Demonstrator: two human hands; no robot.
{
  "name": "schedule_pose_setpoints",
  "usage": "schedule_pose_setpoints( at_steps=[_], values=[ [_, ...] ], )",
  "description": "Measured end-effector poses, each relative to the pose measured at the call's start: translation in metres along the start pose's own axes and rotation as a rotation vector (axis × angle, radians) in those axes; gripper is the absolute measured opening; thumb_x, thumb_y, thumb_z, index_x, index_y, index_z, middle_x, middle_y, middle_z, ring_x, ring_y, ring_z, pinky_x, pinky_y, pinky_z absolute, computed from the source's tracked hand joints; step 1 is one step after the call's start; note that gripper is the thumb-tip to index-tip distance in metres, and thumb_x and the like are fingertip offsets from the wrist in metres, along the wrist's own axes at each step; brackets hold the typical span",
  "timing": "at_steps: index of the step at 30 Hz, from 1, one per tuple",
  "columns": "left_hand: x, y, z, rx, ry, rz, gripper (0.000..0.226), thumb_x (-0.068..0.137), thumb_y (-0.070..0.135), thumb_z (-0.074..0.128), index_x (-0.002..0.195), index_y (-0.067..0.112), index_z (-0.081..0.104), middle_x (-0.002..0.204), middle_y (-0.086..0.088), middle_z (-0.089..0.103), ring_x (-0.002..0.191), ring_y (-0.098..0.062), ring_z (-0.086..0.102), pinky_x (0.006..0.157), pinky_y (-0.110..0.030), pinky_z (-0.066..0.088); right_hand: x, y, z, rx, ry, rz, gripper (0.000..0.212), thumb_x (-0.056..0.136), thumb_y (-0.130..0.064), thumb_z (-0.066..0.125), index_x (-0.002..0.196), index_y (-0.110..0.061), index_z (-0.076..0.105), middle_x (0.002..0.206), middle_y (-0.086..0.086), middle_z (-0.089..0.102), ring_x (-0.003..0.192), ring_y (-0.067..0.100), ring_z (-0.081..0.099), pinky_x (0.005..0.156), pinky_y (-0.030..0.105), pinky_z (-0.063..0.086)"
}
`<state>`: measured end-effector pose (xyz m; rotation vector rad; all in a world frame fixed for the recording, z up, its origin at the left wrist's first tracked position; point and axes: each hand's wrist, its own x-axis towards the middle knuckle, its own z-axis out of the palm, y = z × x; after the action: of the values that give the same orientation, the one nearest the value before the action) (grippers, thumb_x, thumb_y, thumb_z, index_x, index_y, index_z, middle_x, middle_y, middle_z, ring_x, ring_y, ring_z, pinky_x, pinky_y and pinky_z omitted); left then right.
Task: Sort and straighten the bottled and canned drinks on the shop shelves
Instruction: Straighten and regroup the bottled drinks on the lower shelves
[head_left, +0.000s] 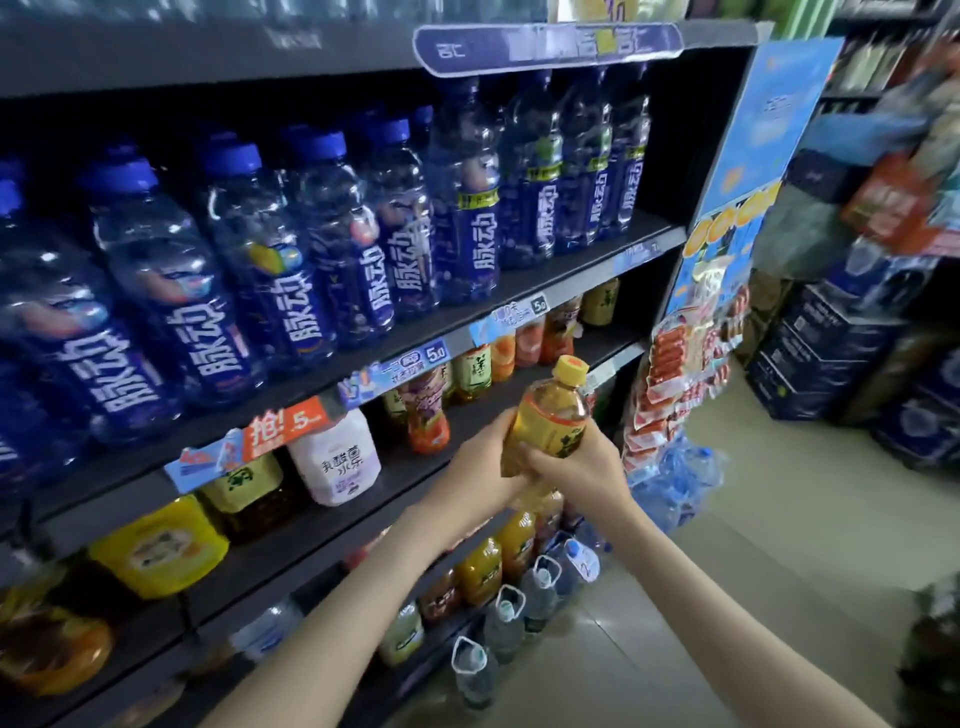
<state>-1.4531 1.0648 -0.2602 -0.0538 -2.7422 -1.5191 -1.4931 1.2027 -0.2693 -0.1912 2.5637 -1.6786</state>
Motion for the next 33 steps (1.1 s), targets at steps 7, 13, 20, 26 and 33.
schedule_pose_setpoints(
  at_steps=[7,13,20,26,33],
  values=[
    [0.117,-0.017,0.068,0.338,0.092,0.006,0.066,0.095,0.024,0.055,0.151,0.021,0.021,0.155,-0.004,0.023,0.142,-0.018,0.022,0.109,-0.023,0.019,0.123,0.072,-0.076,-0.003,0.124,0.073,0.048,0.069,-0.032,0.083,0.107,-0.017,0.057,0.098,-0.002,0.066,0.091,0.015,0.062,0.073,0.028,0.049],
    [0.23,-0.031,0.121,0.473,0.308,-0.167,0.068,0.097,0.039,0.047,0.152,0.021,0.012,0.147,-0.012,0.038,0.127,-0.031,0.044,0.093,-0.036,0.039,0.244,0.12,-0.117,-0.003,0.105,-0.015,0.03,0.072,-0.018,0.081,0.08,-0.03,0.054,0.078,-0.011,0.06,0.071,0.0,0.055,0.063,0.025,0.043],
    [0.341,-0.038,0.176,0.444,0.724,-0.396,0.059,0.095,0.033,0.053,0.143,0.004,0.033,0.117,-0.023,0.061,0.1,-0.038,0.061,0.074,-0.04,0.046,0.359,0.159,-0.131,-0.037,-0.065,-0.111,0.032,0.069,-0.012,0.08,0.083,-0.015,0.052,0.081,0.002,0.055,0.073,0.016,0.056,0.061,0.019,0.037],
    [0.396,-0.077,0.197,0.377,1.088,-0.288,0.064,0.083,0.025,0.072,0.13,-0.006,0.041,0.12,-0.023,0.053,0.108,-0.036,0.054,0.087,-0.033,0.044,0.425,0.186,-0.094,0.033,-0.078,-0.257,0.06,0.066,-0.029,0.082,0.112,-0.008,0.05,0.107,0.009,0.056,0.1,0.024,0.056,0.078,0.031,0.045],
    [0.423,-0.103,0.217,0.482,1.301,-0.293,0.063,0.083,0.021,0.072,0.13,-0.01,0.042,0.121,-0.027,0.052,0.113,-0.039,0.051,0.096,-0.035,0.04,0.441,0.22,-0.065,-0.05,0.004,-0.548,0.08,0.072,-0.027,0.082,0.131,0.006,0.038,0.122,0.02,0.047,0.119,0.035,0.044,0.093,0.037,0.042]
  ],
)
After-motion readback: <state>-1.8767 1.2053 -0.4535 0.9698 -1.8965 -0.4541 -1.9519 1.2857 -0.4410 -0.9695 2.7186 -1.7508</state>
